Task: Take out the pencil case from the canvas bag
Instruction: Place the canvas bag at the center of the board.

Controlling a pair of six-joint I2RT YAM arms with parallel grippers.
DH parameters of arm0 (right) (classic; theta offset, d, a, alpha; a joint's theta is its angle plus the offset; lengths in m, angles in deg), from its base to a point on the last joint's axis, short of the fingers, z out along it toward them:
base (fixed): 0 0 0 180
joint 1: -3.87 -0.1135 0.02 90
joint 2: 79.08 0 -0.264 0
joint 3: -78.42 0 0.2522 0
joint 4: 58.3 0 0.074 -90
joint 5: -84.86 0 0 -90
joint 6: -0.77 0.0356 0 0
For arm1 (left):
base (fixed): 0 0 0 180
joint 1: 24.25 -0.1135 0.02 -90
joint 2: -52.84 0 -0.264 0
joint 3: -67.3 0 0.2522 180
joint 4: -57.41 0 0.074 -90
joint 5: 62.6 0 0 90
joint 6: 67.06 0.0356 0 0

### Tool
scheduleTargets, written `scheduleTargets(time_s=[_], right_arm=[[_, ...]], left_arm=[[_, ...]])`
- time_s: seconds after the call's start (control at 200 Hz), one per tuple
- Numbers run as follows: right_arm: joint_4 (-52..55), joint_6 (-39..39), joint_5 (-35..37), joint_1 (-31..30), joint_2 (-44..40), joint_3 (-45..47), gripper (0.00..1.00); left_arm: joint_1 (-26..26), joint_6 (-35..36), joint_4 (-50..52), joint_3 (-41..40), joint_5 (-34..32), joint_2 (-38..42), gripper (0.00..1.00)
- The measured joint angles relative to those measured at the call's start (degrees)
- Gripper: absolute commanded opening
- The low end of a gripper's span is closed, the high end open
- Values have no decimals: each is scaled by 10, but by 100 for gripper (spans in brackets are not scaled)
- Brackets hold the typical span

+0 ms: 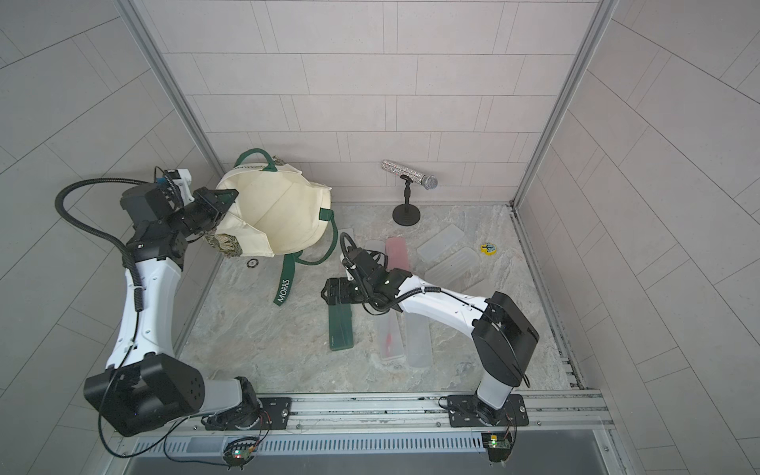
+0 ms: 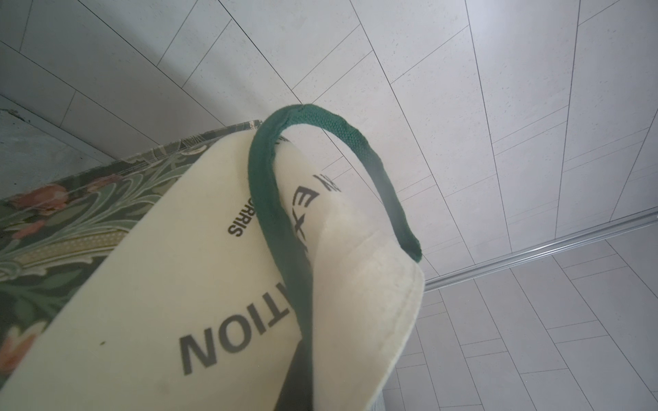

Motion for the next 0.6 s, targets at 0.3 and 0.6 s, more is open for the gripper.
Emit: scheduleTargets(time_s=[0.3,0.6], right_arm=[[-177,81,-12,42,66,-32,78],[-207,135,52,70,165,-150,76]], left_arm=[[0,-50,-33,-8,3,-34,0],[0,-82,-49,-19,-3,-36,0]])
